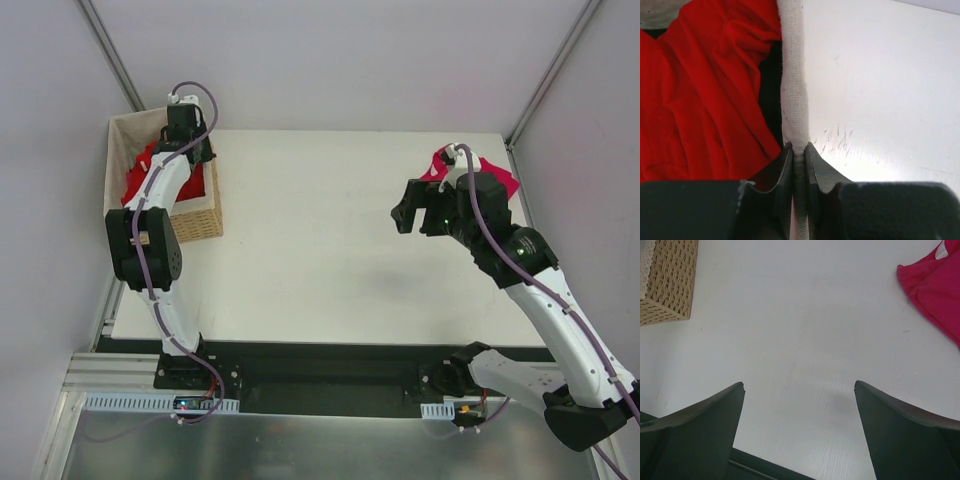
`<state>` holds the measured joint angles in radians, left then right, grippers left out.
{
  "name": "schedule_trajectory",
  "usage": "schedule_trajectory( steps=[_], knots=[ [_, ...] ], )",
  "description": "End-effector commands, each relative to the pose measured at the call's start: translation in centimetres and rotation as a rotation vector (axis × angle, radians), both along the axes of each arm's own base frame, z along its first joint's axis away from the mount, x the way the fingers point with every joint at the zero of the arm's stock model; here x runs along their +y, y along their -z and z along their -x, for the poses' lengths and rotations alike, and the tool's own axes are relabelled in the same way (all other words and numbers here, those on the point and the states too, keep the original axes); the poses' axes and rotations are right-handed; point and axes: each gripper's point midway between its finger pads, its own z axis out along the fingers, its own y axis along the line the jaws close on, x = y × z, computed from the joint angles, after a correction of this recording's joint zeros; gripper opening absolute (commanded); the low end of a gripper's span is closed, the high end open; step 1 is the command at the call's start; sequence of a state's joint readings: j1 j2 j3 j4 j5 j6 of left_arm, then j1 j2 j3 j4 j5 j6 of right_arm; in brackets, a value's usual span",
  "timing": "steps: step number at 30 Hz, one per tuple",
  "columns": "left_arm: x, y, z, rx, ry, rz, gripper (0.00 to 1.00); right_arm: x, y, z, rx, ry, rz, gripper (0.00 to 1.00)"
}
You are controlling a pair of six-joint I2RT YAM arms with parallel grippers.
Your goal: Fold and stack the t-shirts
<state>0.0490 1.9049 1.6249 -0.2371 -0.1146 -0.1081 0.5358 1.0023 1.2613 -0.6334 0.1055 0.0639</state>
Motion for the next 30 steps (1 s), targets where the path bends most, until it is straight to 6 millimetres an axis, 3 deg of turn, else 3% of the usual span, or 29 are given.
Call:
schedule_trajectory(
  steps=[1,2,4,5,6,10,19,26,30],
  knots=[
    [1.6,3.9,0.9,0.122,0.004,-0.044,0.03,-0.7,-0.3,0.0,-0.031,0.019,0.031,0.96],
    [1.6,3.5,0.8,0.103,-0.001,-0.049,0.38,-0.7,-0.2,-0.1,-0.029,0.018,0.031,0.96],
    [1.9,2.8,1.4,0.091,-0.015,-0.06,0.93,-0.3,-0.2,-0.3,-0.028,0.01,0.019,0.96],
    [2.2,2.1,1.6,0.077,-0.033,-0.068,0.99,0.0,0.0,-0.3,-0.021,0.003,0.015,0.96],
    [2.3,1.8,2.0,0.074,-0.048,-0.073,0.99,0.2,0.0,-0.4,-0.023,-0.002,0.012,0.96],
    [3.7,-3.8,3.8,-0.038,-0.151,-0.098,0.99,0.8,0.4,-0.5,-0.013,-0.02,0.009,0.96],
    [4.7,-10.0,7.0,-0.153,-0.215,-0.135,0.99,0.9,0.8,-0.4,-0.017,-0.031,0.025,0.96],
    [5.0,-12.9,8.4,-0.205,-0.24,-0.142,0.99,1.1,1.2,-0.1,-0.009,-0.044,0.022,0.96],
    [5.7,-10.1,7.9,-0.128,-0.26,-0.139,0.99,1.2,1.2,0.1,-0.011,-0.047,0.015,0.96]
  ],
)
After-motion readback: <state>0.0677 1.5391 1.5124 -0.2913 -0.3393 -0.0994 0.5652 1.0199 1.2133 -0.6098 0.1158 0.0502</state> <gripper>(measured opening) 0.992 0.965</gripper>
